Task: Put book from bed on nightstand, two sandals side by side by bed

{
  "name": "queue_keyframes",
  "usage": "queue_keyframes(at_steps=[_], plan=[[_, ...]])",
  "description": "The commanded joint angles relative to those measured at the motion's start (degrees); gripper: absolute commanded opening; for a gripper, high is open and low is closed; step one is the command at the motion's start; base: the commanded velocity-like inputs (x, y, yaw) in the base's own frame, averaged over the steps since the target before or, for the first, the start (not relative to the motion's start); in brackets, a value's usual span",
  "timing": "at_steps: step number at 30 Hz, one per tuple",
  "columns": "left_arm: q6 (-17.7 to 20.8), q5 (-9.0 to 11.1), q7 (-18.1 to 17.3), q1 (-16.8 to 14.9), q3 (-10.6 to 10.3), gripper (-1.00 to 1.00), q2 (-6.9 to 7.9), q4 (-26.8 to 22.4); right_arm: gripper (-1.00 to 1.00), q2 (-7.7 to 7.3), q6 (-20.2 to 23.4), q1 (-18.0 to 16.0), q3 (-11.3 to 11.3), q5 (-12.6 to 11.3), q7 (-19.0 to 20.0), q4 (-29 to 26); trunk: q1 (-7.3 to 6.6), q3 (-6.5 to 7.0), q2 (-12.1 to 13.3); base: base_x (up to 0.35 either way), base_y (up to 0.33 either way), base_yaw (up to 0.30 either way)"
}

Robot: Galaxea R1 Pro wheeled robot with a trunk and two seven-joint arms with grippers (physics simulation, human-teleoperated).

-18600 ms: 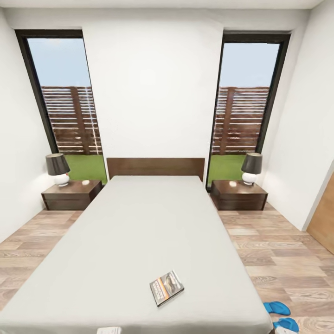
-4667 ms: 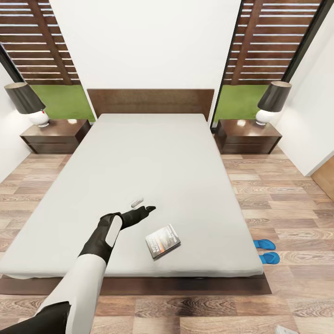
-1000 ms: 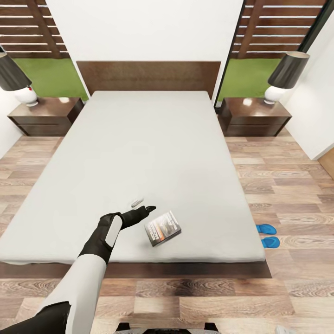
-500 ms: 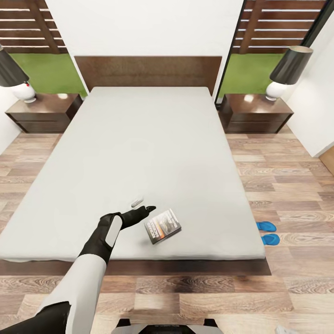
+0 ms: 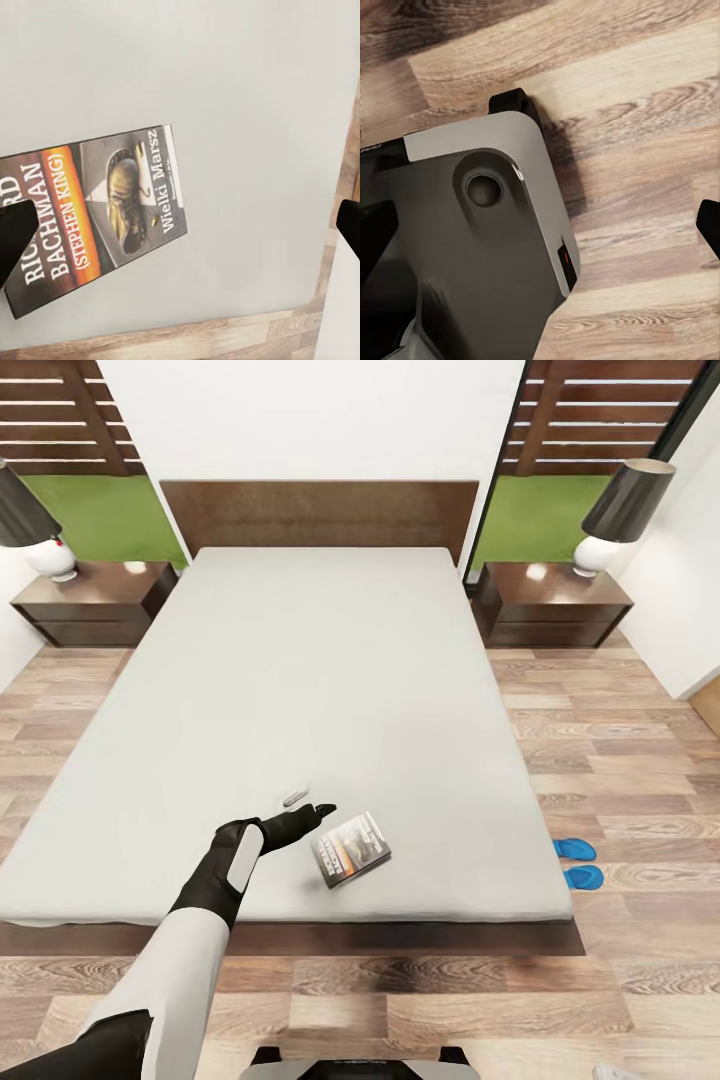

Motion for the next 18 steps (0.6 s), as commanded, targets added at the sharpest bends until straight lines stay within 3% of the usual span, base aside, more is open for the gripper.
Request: queue_keyframes(at_steps=[1,18], plan=[[0.5,0.1,-0.2,0.0,0.3,1.0,-0.08,0.0,1.0,0.02,-0.2,-0.1,0.5,-0.5,0.4,0.2,0.03,-0.05,-0.1,0.199,0.0,0.0],[0.5,0.1,-0.2,0.0,0.3,1.0,-0.08,0.0,1.0,0.02,-0.2,-0.1,0.5,-0.5,0.4,0.2,0.03,-0.05,-0.1,0.076,-0.039,0.0]])
